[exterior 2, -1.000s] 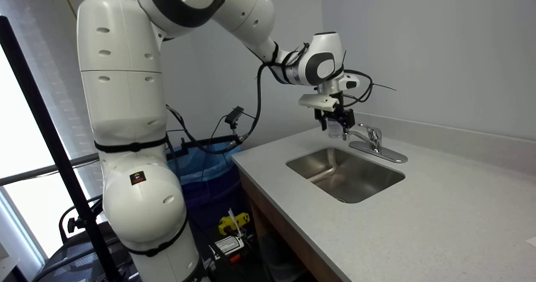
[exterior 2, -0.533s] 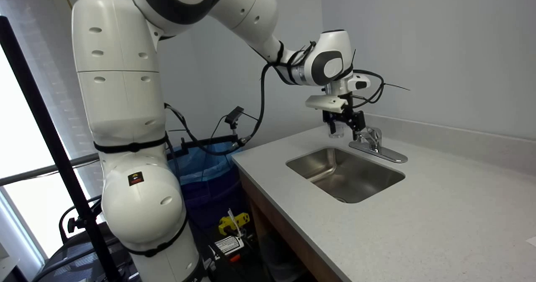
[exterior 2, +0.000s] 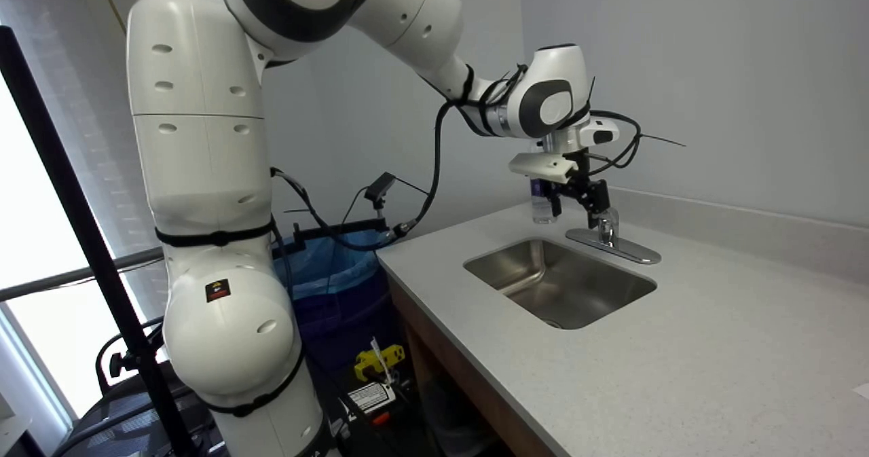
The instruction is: Turn the faucet to the right
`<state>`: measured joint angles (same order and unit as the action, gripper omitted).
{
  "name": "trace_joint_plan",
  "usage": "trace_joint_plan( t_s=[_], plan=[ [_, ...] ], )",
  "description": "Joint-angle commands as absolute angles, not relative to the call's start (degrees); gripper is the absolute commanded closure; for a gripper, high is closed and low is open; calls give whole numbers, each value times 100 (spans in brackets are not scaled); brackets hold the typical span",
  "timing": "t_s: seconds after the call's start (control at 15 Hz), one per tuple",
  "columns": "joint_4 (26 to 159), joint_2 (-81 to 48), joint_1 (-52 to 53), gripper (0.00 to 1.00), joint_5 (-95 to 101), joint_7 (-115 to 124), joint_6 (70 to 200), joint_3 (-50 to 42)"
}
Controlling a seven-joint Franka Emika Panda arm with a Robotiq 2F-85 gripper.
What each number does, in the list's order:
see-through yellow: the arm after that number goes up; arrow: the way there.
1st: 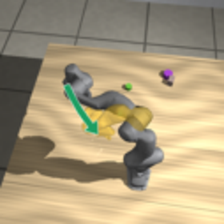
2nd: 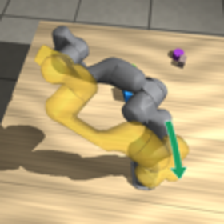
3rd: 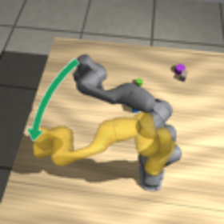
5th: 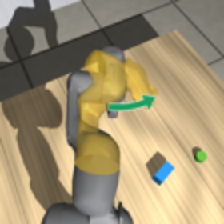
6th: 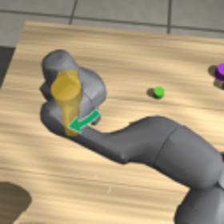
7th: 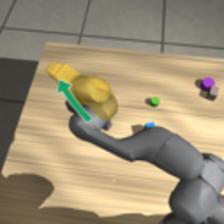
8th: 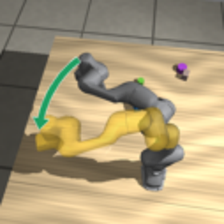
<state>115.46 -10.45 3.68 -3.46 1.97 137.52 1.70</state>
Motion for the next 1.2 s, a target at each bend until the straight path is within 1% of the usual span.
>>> trace_joint_plan(
  t_s=[0.0, 0.53, 0.93, 1.13],
  plan=[
    [11046, -1390, 274, 0, -295, 329, 13894, 118],
    [10535, -1810, 281, 0, -184, 567, 13868, 34],
    [10237, -2009, 265, 0, 121, 578, 13544, -99],
    [10039, -2144, 251, 0, 113, 560, 13690, -117]
  ],
)
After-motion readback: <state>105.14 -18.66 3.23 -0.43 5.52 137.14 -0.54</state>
